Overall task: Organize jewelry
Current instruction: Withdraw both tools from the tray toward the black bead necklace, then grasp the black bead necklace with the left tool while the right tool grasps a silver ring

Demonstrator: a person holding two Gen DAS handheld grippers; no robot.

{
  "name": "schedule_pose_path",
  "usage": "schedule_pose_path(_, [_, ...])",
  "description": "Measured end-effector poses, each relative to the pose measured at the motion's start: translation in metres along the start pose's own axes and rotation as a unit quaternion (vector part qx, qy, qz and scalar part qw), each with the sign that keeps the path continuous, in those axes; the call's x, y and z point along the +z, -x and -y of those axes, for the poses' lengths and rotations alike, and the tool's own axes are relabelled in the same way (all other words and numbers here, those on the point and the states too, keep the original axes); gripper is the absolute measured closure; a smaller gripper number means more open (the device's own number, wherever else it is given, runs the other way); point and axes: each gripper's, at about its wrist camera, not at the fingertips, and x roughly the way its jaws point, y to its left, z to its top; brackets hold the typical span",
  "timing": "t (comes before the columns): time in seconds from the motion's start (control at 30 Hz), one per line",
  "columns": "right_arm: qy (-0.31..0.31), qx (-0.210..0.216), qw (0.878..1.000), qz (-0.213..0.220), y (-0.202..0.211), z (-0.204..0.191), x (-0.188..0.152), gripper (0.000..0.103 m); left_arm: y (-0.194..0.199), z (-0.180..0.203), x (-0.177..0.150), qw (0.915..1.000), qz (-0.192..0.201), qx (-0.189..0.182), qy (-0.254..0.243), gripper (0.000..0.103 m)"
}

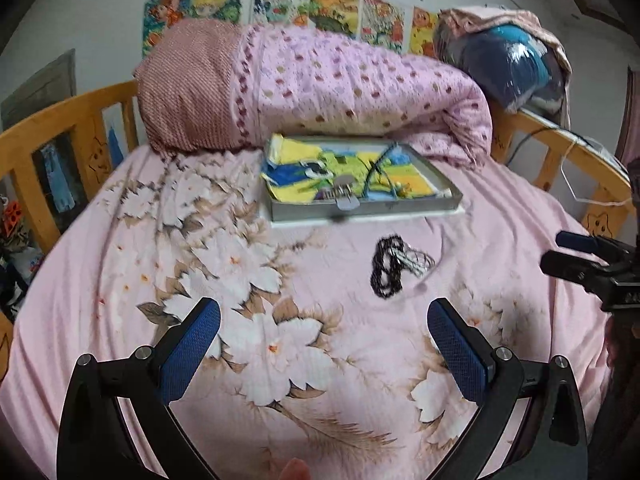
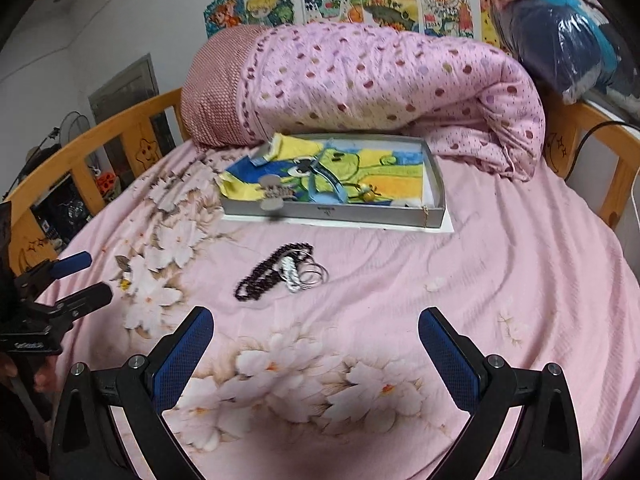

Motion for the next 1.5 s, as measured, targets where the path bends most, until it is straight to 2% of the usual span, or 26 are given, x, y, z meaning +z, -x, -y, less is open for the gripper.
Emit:
schedule_pose_path(0.47, [0.028,-0.016,0.999,0.012,-0.05,0.037,0.003,0.0,-0.058,0.018,-0.004,0.9981,-0.051,-0.024,-0.027,0.001])
schedule_pose_path(0.87, [0.002,-0.002,1.0,0.012,-0.069,0.061,0.011,0.002,-0.109,0.03,0.009,0.997,-0.066,-0.031,-0.026,0.002])
schedule_pose_path(1.03, [-0.004,0.022,1.0,0.005,-0.082,0.066,0.017,0.015,-0.123,0.034,0.013,0.9966,-0.067,-0.032,-0.035,0.006])
schedule_pose_path(1.1, [-0.006,0.034,0.999,0.001,-0.087,0.067,0.018,0.03,-0.129,0.035,0.014,0.9962,-0.071,-0.032,-0.041,0.008])
schedule_pose_path(1.13, [-0.006,0.044,0.999,-0.003,-0.091,0.068,0.019,0.034,-0.132,0.035,0.014,0.9959,-0.073,-0.033,-0.044,0.009])
schedule_pose_path(1.2, [-0.002,0.054,0.999,-0.006,-0.098,0.067,0.021,0.046,-0.138,0.036,0.014,0.9951,-0.079,-0.034,-0.05,0.017])
schedule_pose_path(1.27, [0.005,0.064,0.998,-0.008,-0.103,0.066,0.023,0.052,-0.143,0.038,0.013,0.9942,-0.085,-0.034,-0.056,0.026])
schedule_pose_path(1.4, [0.018,0.085,0.996,-0.012,-0.115,0.064,0.027,0.068,-0.15,0.041,0.012,0.9928,-0.093,-0.037,-0.065,0.037])
schedule_pose_path(1.47, [0.025,0.096,0.995,-0.018,-0.122,0.063,0.027,0.074,-0.155,0.043,0.011,0.9918,-0.099,-0.038,-0.071,0.047])
schedule_pose_path(1.5, [0.028,0.102,0.994,-0.022,-0.125,0.062,0.027,0.078,-0.157,0.044,0.011,0.9914,-0.101,-0.037,-0.073,0.049])
